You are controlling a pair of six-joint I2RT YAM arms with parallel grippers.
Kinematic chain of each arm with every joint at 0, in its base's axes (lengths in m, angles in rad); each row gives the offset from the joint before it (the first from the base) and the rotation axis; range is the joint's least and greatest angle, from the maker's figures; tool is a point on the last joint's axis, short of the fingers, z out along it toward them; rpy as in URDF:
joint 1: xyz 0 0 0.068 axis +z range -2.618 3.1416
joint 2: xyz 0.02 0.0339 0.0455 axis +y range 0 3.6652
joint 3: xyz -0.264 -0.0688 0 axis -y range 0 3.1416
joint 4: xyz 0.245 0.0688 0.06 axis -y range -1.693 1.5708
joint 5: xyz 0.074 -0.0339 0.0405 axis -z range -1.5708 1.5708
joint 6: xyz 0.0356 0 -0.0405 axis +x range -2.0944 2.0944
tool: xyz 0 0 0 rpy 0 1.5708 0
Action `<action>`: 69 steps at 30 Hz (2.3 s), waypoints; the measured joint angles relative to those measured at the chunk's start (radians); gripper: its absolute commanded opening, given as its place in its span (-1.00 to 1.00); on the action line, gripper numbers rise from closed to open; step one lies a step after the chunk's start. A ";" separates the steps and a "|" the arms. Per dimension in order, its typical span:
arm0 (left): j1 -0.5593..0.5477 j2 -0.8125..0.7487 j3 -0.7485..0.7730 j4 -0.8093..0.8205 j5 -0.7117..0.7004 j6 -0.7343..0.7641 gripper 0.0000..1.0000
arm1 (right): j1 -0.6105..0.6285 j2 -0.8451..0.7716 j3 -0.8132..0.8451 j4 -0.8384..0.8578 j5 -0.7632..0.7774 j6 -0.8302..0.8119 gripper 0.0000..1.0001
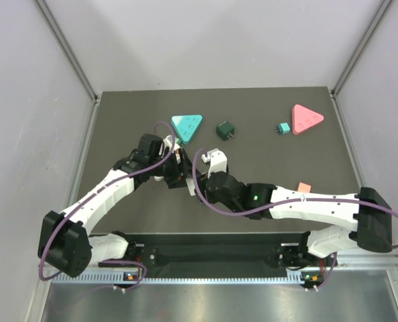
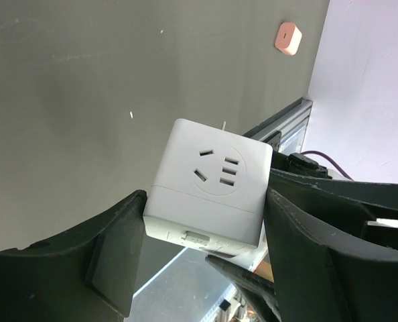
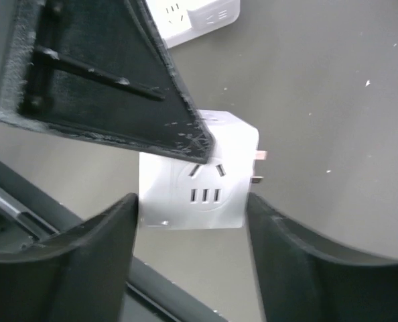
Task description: Insert the plug
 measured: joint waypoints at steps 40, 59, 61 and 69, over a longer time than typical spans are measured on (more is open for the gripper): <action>0.001 -0.012 0.206 -0.259 -0.424 0.167 0.25 | -0.301 0.015 -0.026 -0.033 -0.093 0.042 0.18; 0.014 -0.038 0.166 -0.204 -0.497 0.204 0.25 | -0.678 0.789 0.770 0.046 -0.385 -0.420 0.75; 0.014 -0.038 0.157 -0.198 -0.486 0.203 0.25 | -0.700 0.856 0.822 0.044 -0.419 -0.435 0.75; 0.015 -0.038 0.156 -0.177 -0.470 0.201 0.24 | -0.720 1.026 0.974 0.026 -0.490 -0.519 0.67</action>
